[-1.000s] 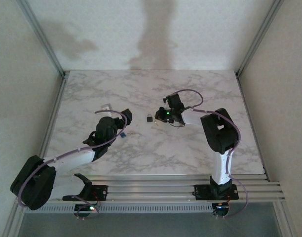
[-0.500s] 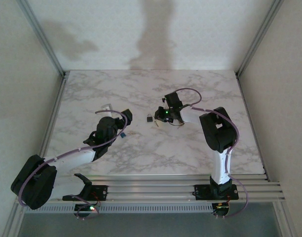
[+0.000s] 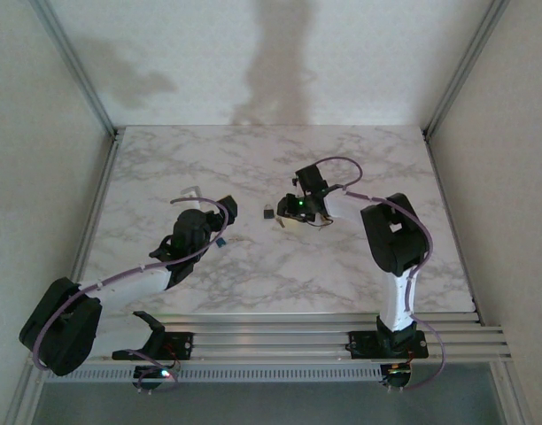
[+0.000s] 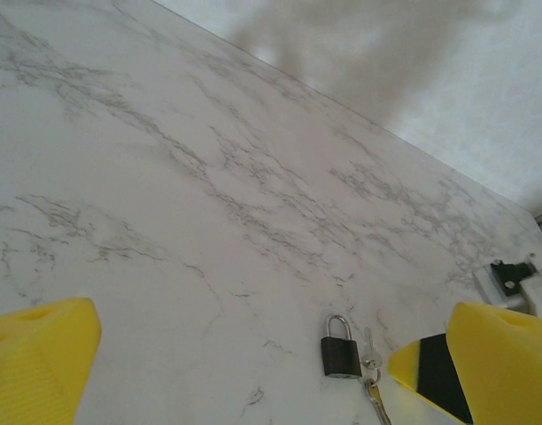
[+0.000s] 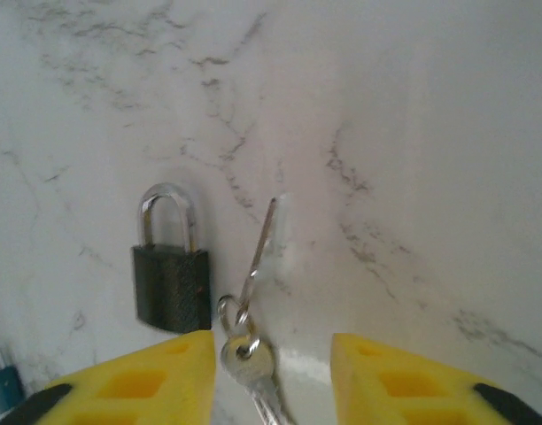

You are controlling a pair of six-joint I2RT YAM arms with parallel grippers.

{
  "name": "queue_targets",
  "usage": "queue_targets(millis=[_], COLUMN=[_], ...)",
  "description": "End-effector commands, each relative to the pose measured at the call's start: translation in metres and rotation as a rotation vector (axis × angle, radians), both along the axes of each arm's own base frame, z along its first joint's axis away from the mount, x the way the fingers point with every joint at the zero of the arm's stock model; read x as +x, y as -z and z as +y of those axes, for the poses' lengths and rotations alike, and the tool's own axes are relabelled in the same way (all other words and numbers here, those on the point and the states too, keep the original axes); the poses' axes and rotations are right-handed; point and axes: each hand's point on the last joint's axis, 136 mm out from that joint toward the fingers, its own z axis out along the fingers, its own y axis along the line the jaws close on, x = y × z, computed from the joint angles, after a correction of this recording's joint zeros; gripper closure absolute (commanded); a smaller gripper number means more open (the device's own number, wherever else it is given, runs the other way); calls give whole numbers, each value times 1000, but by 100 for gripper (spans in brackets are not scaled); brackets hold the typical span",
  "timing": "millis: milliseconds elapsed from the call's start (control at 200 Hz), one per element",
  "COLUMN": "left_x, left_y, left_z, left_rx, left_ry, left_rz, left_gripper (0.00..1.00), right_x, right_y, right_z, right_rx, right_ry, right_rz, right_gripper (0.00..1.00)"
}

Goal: Lock with the key

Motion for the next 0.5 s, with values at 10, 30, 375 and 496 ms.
queue_targets(millis=[10,30,375,496], left_x=[-1,-1,-8,-8], left_y=[-6,-7,-16,-16], left_z=[4,4,10,14], left_rx=[-17,-17,-44,-50], left_ry=[-28,-29,-41,-64], left_rz=[-15,-16,-53,-56], left_gripper=[0,0,0,1], right_x=[5,5,-10,-17], right_y=[-52,-57,-117,-136], right_z=[0,-1,-23,-35], right_rx=[-12,-11,-79,-115], right_ry=[-25,-27,-56,-45], right_rz=[-108,-114,-249,-301], right_gripper=[50,48,1,1])
